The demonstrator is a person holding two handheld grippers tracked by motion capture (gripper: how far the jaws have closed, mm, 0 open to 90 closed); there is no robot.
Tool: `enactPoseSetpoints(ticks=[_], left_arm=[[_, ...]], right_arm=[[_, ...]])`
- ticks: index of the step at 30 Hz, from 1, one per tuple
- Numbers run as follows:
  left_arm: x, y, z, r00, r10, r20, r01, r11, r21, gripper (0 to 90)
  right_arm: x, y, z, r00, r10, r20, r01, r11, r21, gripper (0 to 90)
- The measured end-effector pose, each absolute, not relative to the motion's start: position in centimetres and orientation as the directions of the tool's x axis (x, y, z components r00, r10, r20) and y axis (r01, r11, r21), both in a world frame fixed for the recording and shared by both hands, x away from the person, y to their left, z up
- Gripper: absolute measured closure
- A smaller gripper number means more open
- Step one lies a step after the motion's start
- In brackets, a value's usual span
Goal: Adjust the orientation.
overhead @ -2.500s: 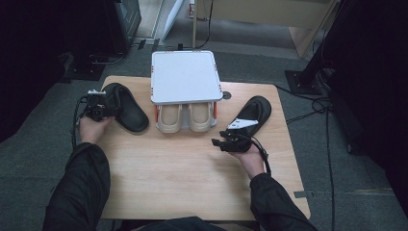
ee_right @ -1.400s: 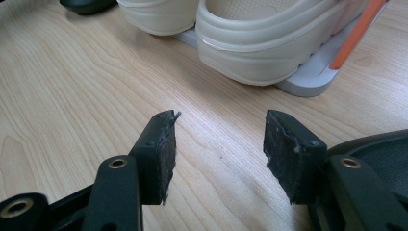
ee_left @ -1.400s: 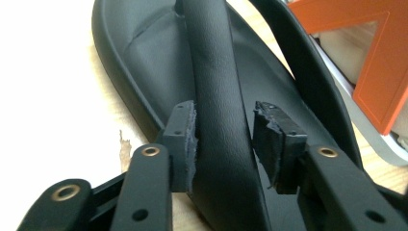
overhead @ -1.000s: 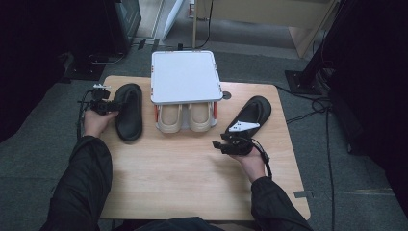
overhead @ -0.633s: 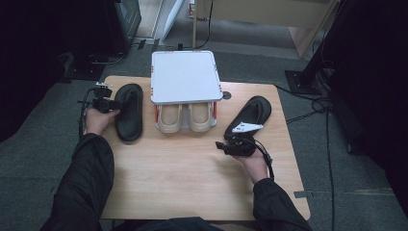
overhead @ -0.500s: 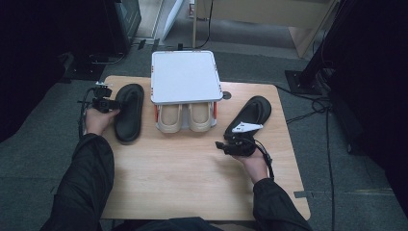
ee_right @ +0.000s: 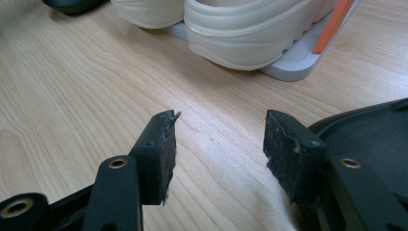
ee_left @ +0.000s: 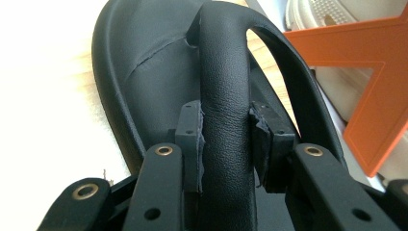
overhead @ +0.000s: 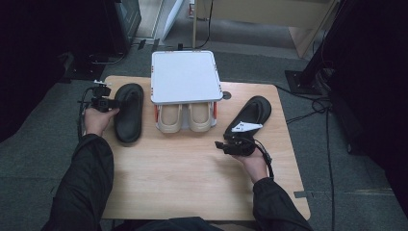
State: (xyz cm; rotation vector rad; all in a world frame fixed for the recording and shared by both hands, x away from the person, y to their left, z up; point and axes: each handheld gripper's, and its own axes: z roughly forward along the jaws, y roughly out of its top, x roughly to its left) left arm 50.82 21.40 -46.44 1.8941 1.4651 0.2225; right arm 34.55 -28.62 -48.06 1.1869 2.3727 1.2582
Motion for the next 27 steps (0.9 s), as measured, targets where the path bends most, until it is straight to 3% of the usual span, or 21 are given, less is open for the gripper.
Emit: enactPoseSetpoints(ticks=[15,27], left_arm=[[50.5,21.1,-44.4,0.339,0.9,-0.275,0.783,-0.107,0.613,68.0],[50.5,20.7,-39.5,0.348,0.894,-0.283,0.776,-0.106,0.621,67.9]], right_arm=[[35.3,-27.9,-47.8,-0.678,0.713,0.177,0.546,0.328,0.77,45.7],[35.6,-27.2,-47.8,-0.691,0.702,0.175,0.539,0.339,0.771,45.7]])
